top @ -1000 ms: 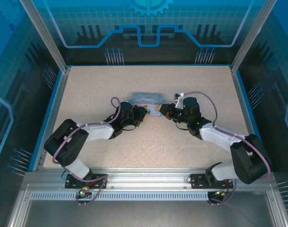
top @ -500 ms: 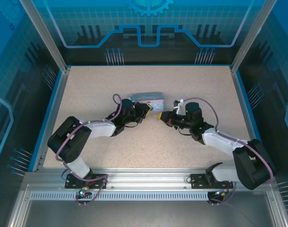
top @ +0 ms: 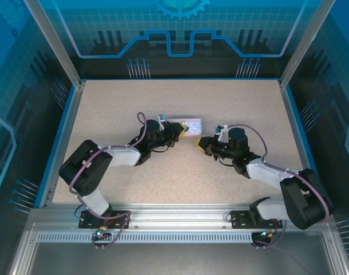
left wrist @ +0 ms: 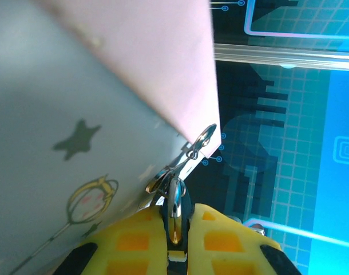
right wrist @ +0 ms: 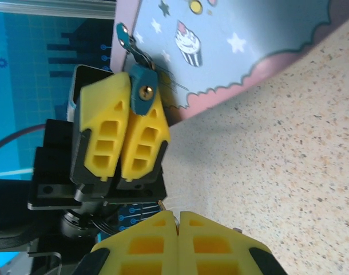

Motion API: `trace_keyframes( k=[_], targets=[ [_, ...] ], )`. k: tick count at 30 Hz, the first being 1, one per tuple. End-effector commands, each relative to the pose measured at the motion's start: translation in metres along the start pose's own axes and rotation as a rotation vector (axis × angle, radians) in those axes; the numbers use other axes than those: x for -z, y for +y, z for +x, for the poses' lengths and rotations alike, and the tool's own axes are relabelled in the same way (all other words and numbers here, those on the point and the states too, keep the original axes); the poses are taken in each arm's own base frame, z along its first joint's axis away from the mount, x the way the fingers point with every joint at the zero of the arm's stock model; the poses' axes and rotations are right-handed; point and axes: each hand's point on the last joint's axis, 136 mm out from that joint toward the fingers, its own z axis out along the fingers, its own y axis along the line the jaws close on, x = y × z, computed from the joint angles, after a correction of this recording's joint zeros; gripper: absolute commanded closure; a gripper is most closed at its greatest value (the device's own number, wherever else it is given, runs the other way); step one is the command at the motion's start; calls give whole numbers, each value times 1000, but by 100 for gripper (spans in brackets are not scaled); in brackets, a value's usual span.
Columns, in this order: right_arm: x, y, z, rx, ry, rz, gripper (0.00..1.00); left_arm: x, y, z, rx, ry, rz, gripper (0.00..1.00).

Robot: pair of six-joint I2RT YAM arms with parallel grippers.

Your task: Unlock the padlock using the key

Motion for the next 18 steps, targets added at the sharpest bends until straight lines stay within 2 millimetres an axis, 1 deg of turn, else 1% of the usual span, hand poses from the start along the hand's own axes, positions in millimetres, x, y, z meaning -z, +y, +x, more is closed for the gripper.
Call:
trace_keyframes(
  k=[1, 9, 14, 18],
  targets=[
    [1, 14, -14, -8, -46, -46, 100, 3, -16, -1, -4, 14, 76, 100],
    [3, 17, -32, -47, -107, -50, 100, 4, -14, -3, 6, 16, 96, 100],
    [-4, 21, -40, -58, -114, -68, 100, 2, -16, -3, 10, 16, 109, 100],
    [-7, 21, -45, -64, -124, -69, 100, 1, -13, -3, 17, 15, 108, 100]
  ],
)
